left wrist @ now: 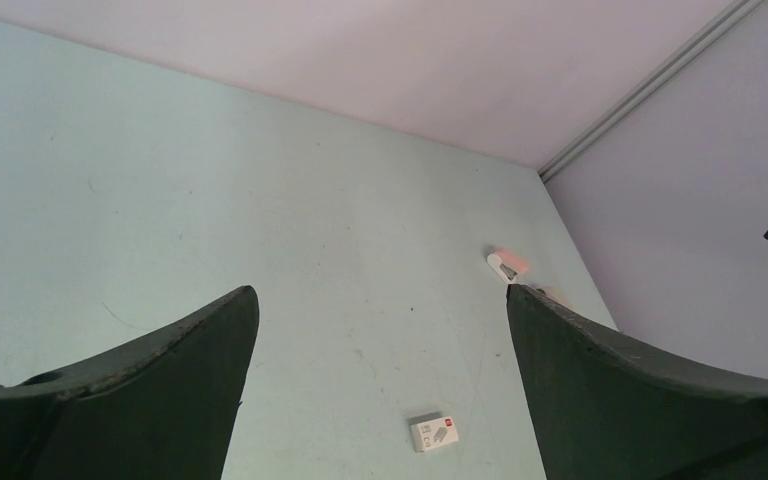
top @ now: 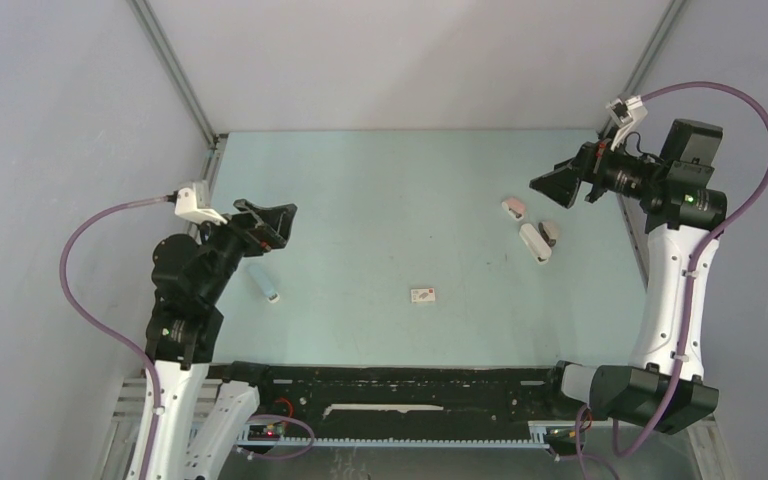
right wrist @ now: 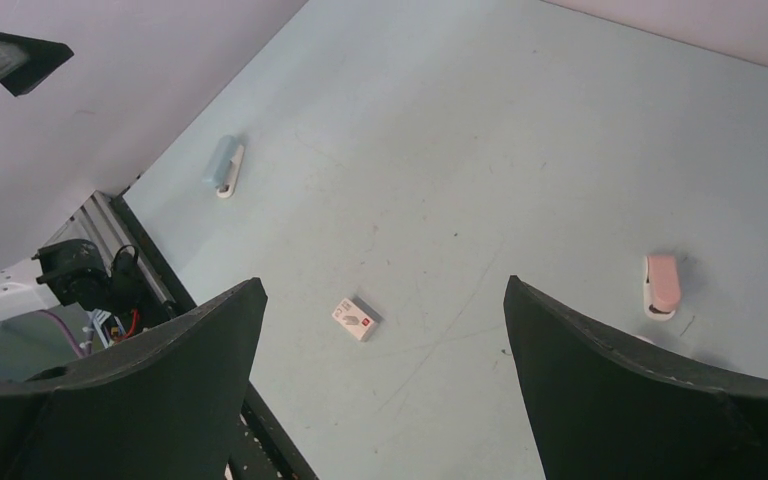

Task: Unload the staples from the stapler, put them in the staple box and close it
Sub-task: Reset both arms

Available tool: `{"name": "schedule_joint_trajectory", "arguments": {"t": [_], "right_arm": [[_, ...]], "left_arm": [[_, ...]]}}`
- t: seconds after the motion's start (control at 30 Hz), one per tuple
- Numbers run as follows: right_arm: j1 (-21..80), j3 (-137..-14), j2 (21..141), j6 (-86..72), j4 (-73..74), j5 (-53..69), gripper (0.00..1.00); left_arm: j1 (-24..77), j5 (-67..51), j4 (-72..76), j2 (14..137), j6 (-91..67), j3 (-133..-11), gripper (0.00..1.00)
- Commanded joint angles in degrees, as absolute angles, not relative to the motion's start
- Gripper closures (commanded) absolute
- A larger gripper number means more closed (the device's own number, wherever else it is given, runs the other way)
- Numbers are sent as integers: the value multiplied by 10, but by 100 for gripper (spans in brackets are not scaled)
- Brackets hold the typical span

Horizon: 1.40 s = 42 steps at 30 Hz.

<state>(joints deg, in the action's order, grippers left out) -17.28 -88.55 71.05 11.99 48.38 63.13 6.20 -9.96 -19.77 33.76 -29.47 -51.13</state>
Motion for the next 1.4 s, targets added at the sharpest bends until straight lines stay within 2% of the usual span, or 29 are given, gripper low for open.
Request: {"name": "schedule_joint_trajectory", "arguments": {"t": [0.0,1.37], "right_arm": [[-176,-894,706,97,465,648,0],[-178,-890,692,126,485,648,0]], "left_arm": [[53,-117,-192,332,-286,-524,0],[35,-128,-208,321,-279,-516,0]]}}
